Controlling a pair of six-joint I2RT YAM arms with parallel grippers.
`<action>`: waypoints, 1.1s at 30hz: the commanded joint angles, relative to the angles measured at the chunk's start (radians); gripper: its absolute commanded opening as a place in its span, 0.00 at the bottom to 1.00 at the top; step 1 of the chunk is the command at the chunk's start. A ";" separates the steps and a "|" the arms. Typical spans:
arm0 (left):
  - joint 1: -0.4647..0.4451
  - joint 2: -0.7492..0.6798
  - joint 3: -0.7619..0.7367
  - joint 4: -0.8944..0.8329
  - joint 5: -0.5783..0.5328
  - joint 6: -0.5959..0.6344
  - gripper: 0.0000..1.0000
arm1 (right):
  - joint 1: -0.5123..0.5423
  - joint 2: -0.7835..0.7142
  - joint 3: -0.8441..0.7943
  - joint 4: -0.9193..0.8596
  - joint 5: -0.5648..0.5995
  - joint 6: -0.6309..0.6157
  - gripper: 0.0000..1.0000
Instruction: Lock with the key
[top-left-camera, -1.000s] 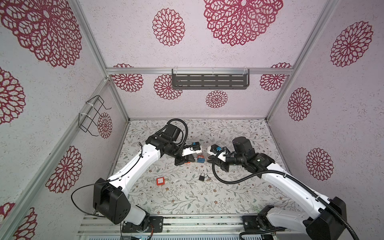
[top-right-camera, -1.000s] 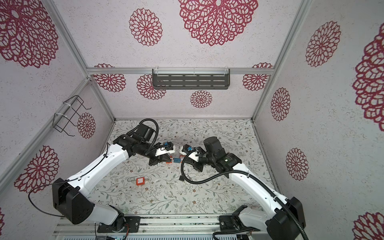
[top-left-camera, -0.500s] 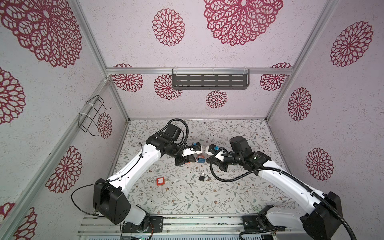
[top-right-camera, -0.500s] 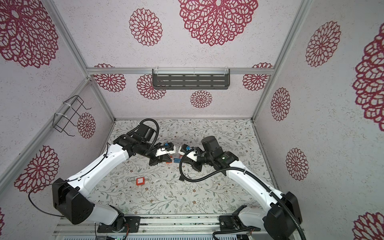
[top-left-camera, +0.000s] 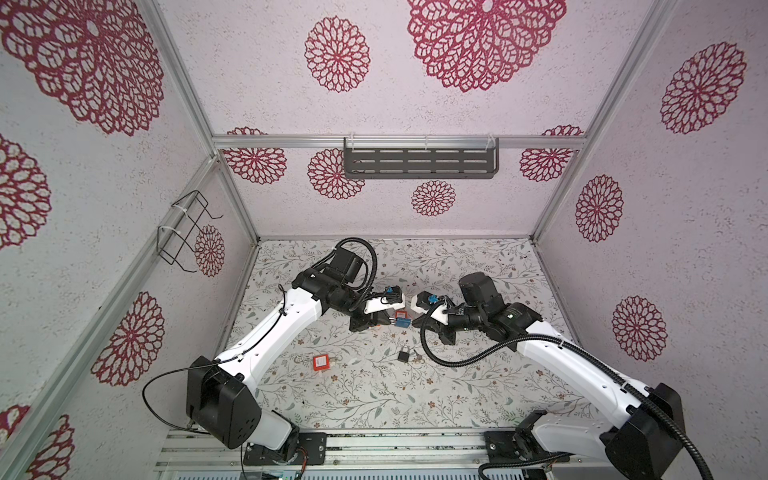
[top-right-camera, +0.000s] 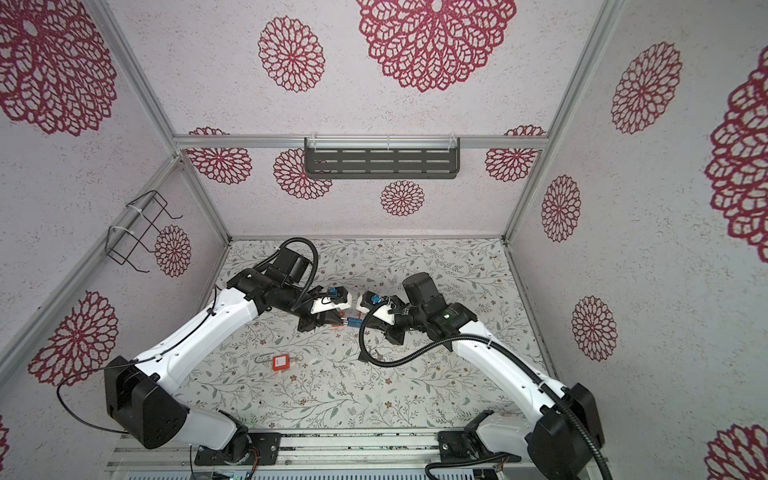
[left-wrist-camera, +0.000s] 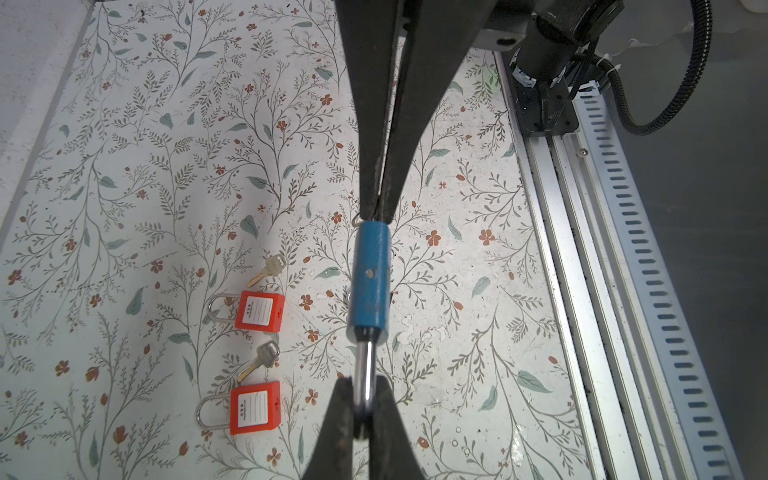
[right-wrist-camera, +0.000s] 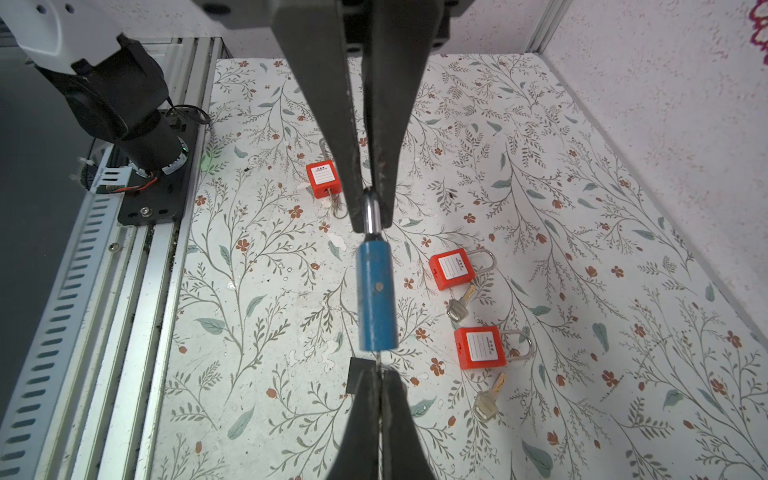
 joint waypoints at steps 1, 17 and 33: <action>-0.006 -0.011 0.017 -0.018 0.013 0.024 0.00 | -0.003 -0.026 0.030 -0.049 0.008 -0.030 0.00; 0.011 -0.015 0.000 -0.061 -0.006 0.068 0.00 | -0.007 -0.106 -0.059 -0.047 0.069 -0.030 0.00; 0.009 0.042 0.006 -0.246 -0.190 0.151 0.00 | -0.010 -0.244 -0.212 -0.005 0.149 0.108 0.00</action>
